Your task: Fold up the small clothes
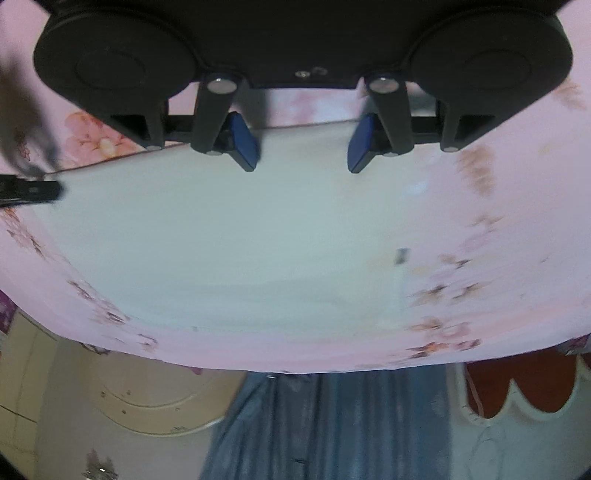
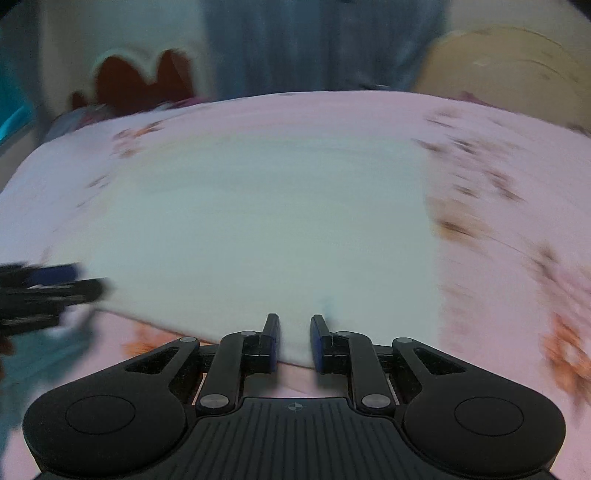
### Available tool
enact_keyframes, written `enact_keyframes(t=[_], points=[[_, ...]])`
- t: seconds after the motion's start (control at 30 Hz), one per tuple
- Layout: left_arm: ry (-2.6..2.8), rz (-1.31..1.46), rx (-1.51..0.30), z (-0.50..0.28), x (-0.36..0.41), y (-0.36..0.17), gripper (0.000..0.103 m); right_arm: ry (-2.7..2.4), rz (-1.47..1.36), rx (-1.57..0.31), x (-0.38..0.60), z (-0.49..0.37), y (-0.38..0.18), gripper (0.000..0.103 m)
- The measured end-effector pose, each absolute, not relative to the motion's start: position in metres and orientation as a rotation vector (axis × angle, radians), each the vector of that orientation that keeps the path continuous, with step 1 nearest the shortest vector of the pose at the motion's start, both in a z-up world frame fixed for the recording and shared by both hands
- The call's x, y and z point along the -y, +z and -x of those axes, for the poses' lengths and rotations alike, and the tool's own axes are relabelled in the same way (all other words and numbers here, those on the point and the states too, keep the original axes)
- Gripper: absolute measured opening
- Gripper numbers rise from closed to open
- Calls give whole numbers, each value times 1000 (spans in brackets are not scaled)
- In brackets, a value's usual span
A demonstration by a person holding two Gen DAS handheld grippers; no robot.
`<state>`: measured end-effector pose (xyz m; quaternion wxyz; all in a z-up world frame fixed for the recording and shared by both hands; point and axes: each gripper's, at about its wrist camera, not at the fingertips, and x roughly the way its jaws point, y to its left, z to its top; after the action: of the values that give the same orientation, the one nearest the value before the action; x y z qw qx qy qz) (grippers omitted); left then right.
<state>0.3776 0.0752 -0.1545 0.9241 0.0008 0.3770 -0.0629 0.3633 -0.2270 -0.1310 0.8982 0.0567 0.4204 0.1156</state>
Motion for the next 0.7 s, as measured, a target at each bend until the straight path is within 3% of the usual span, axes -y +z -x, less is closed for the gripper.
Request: enact_keyframes(t=[0.33, 0.43, 0.7], points=[[-71, 37, -781, -372, -77, -152, 52, 175, -152, -800, 260, -345, -112, 16], [-64, 36, -782, -372, -77, -154, 53, 153, -119, -890, 260, -355, -130, 16], [-55, 28, -794, -370, -77, -154, 53, 168, -117, -916, 265, -350, -136, 16]])
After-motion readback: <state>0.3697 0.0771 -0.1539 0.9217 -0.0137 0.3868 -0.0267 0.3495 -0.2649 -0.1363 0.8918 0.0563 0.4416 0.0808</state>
